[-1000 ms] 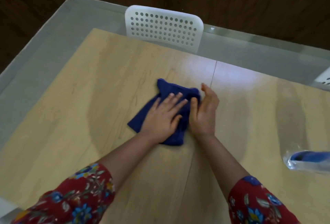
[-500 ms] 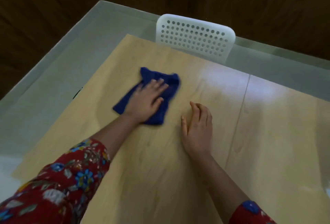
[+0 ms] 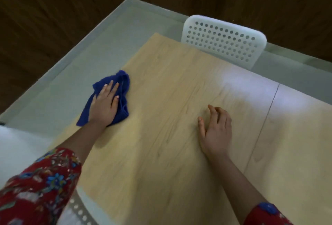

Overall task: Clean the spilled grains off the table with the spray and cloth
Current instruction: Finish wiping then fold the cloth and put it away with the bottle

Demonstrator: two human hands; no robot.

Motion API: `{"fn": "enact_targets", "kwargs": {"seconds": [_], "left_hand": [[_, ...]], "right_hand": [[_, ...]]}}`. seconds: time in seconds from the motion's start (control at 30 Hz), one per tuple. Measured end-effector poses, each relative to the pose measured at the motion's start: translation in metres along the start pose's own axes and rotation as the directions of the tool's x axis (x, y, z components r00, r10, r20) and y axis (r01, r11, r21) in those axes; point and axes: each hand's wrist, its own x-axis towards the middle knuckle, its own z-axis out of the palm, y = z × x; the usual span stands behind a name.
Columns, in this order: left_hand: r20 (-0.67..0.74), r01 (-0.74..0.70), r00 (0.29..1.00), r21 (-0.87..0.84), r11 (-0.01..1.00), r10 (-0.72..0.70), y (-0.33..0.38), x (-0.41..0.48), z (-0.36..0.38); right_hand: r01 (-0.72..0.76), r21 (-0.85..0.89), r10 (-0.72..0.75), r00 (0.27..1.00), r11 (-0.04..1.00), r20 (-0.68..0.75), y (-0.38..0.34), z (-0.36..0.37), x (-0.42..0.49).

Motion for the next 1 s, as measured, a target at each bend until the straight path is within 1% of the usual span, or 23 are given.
{"fn": "enact_targets", "kwargs": {"seconds": [0.1,0.17,0.2,0.27,0.3,0.33,0.37,0.43,0.47,0.5,0.53,0.57,0.6,0.63,0.67,0.7,0.73,0.8,0.87,0.9,0.93,0.97,1.0], "left_hand": [[0.003,0.088,0.996,0.034,0.996,-0.088,-0.012,-0.019,0.002],[-0.010,0.116,0.993,0.049,0.992,-0.116,0.006,-0.007,0.003],[-0.015,0.111,0.994,0.052,0.992,-0.111,0.022,0.002,0.005],[0.002,0.045,0.999,0.055,0.997,-0.045,0.066,0.012,0.016],[0.020,-0.027,0.999,0.052,0.998,0.026,0.092,0.008,0.023],[0.041,-0.144,0.989,0.056,0.988,0.142,0.117,-0.005,0.029],[0.082,-0.297,0.953,0.069,0.952,0.292,0.134,-0.029,0.037],[0.180,-0.579,0.806,0.040,0.814,0.564,0.131,-0.083,0.038],[0.205,-0.652,0.740,-0.015,0.758,0.640,0.114,-0.097,0.031],[0.211,-0.671,0.718,-0.041,0.740,0.663,0.092,-0.101,0.026],[0.206,-0.634,0.754,-0.020,0.773,0.624,0.073,-0.100,0.020],[0.182,-0.548,0.823,0.012,0.836,0.538,0.058,-0.091,0.017],[0.148,-0.426,0.898,0.052,0.903,0.414,0.050,-0.078,0.016],[0.111,-0.291,0.953,0.084,0.953,0.281,0.054,-0.063,0.016],[0.075,-0.180,0.982,0.101,0.978,0.173,0.069,-0.049,0.016],[0.052,-0.115,0.992,0.096,0.989,0.111,0.090,-0.037,0.019],[0.052,-0.096,0.994,0.075,0.993,0.092,0.114,-0.030,0.021],[0.074,-0.160,0.985,0.025,0.987,0.158,0.163,-0.034,0.034],[0.112,-0.345,0.934,0.027,0.938,0.340,0.201,-0.072,0.047],[0.145,-0.464,0.878,0.025,0.885,0.456,0.210,-0.102,0.051],[0.171,-0.572,0.809,0.009,0.820,0.562,0.210,-0.135,0.054],[0.185,-0.641,0.753,-0.011,0.767,0.632,0.199,-0.157,0.053],[0.193,-0.668,0.726,-0.027,0.743,0.660,0.184,-0.168,0.051]], "right_hand": [[0.000,-0.005,0.000,1.000,1.000,0.001,0.000,0.002,0.000],[0.013,0.007,-0.013,1.000,1.000,0.007,-0.002,0.003,-0.001],[0.024,0.019,-0.024,1.000,1.000,0.006,-0.002,0.003,-0.001],[0.044,0.039,-0.044,0.999,0.998,0.010,-0.002,0.000,0.001],[0.043,0.064,-0.044,0.999,0.997,0.009,-0.001,-0.001,0.000],[0.034,0.120,-0.034,0.999,0.992,-0.003,-0.001,-0.003,0.000],[0.014,0.211,-0.010,1.000,0.977,-0.020,-0.001,-0.006,-0.003],[-0.040,0.424,0.081,0.993,0.905,-0.080,0.003,-0.011,-0.006],[-0.072,0.504,0.149,0.982,0.861,-0.114,0.006,-0.012,-0.007],[-0.096,0.552,0.205,0.969,0.828,-0.139,0.008,-0.013,-0.007],[-0.106,0.585,0.241,0.958,0.804,-0.157,0.008,-0.013,-0.007],[-0.112,0.620,0.271,0.948,0.777,-0.169,0.007,-0.012,-0.006],[-0.112,0.657,0.289,0.943,0.745,-0.167,0.006,-0.012,-0.006],[-0.111,0.692,0.297,0.942,0.713,-0.155,0.005,-0.012,-0.005],[-0.113,0.726,0.293,0.948,0.678,-0.126,0.004,-0.015,-0.004],[-0.122,0.764,0.275,0.958,0.634,-0.075,0.004,-0.018,-0.003],[-0.140,0.798,0.247,0.969,0.587,-0.012,0.006,-0.021,-0.001],[-0.195,0.850,0.216,0.971,0.489,0.099,0.015,-0.033,0.002],[-0.244,0.874,0.269,0.953,0.421,0.137,0.035,-0.046,-0.008],[-0.253,0.876,0.310,0.942,0.410,0.127,0.048,-0.052,-0.021],[-0.243,0.878,0.352,0.931,0.411,0.093,0.060,-0.058,-0.039],[-0.220,0.887,0.400,0.915,0.407,0.044,0.070,-0.063,-0.059],[-0.192,0.895,0.441,0.898,0.402,-0.005,0.078,-0.068,-0.078]]}}
